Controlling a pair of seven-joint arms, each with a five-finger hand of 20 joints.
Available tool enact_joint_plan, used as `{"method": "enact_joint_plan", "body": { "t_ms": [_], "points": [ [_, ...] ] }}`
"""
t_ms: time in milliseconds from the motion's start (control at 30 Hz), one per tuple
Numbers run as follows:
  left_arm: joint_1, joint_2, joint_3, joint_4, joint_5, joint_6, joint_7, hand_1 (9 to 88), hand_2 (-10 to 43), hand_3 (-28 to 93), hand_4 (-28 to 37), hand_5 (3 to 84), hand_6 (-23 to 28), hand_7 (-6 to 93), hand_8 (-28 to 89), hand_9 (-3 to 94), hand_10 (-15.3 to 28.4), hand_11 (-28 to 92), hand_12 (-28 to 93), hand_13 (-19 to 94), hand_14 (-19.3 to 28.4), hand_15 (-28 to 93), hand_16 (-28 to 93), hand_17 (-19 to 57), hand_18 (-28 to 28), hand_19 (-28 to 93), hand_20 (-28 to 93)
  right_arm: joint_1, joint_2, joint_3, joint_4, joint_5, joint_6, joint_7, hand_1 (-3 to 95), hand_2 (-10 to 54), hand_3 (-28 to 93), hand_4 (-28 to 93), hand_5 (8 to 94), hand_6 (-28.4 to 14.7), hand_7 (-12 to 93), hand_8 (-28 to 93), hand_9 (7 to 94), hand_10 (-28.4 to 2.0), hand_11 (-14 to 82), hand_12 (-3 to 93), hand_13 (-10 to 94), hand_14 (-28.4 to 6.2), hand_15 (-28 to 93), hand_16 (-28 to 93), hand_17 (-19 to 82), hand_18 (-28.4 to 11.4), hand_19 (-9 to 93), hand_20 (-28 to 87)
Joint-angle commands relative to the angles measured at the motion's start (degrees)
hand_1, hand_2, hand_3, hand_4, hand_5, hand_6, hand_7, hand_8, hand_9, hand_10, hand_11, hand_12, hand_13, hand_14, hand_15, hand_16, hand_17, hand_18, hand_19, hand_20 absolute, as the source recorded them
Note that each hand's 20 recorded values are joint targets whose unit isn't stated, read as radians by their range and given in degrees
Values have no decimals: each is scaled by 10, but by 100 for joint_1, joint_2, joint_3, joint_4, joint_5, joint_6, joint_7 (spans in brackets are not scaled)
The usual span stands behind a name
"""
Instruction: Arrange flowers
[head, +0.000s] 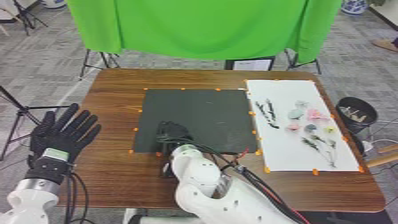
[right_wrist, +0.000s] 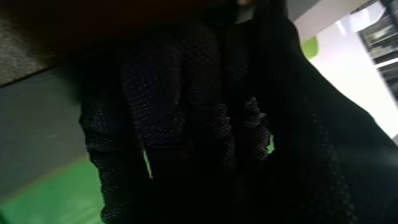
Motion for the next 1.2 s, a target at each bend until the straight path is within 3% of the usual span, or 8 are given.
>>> {"method": "enact_joint_plan", "body": {
  "t_ms": [33,267,333,400,600,767,933,1200],
  "points": [
    [-2,-104,-29,22,70,-81,-125,298,130,680,-283,371,99,100,-77,318,183,195,111,231,175,342,-73,-48,117,306,29,-119,101,-97,152,93,102,106,533,-95,764,-244,669,-10,552,135,876,-83,183,520,774,-85,464,487,402,-241,801,347],
    [-104,-29,37,81,11,-93,-147,300,127,680,-283,371,98,100,-77,318,182,195,112,231,174,340,-73,-50,119,308,33,-92,-12,-72,195,197,271,652,505,-95,761,-275,679,-15,516,142,875,-86,179,513,770,-103,494,434,397,-248,804,346],
    [-168,46,76,106,-134,-23,-45,297,125,679,-283,370,98,100,-77,317,182,194,112,231,174,340,-72,-52,121,309,34,-136,-58,-13,199,248,297,778,485,-95,760,-280,681,-17,508,145,869,-91,191,505,765,-116,522,374,391,-256,808,342],
    [-183,62,56,118,-54,-24,29,292,126,679,-283,370,98,100,-77,317,182,194,113,230,174,340,-71,-53,122,311,35,-142,-73,-4,199,293,359,819,466,-95,748,-282,687,-22,487,144,847,-106,246,456,758,-122,537,351,385,-263,812,337],
    [-149,143,46,77,-311,18,201,291,114,689,-283,374,101,103,-75,321,182,199,117,231,174,345,-68,-54,127,316,40,-149,-131,147,111,674,291,954,395,-95,746,-283,693,-29,444,139,819,-136,349,319,750,-131,546,344,380,-270,819,328],
    [-107,117,43,61,-314,74,233,297,105,690,-283,377,102,105,-76,322,182,204,117,232,173,348,-68,-55,129,322,43,-107,-127,153,17,815,244,972,354,-95,765,-283,697,-33,432,75,816,-138,356,305,745,-135,549,340,377,-272,820,326],
    [-209,253,95,100,-351,89,189,299,96,693,-283,378,103,107,-76,322,182,206,117,233,173,351,-67,-55,130,324,43,-36,-168,139,38,788,352,1080,343,-95,774,-283,695,-34,442,-11,810,-139,354,303,740,-139,548,334,375,-273,814,321],
    [-63,266,22,32,-321,98,365,305,95,700,-281,378,103,108,-77,322,184,208,116,233,173,352,-69,-51,128,320,41,124,-25,46,30,813,766,1207,283,-95,732,-283,704,-39,426,-117,807,-145,347,297,737,-144,545,325,375,-279,812,316]
  ]
}}
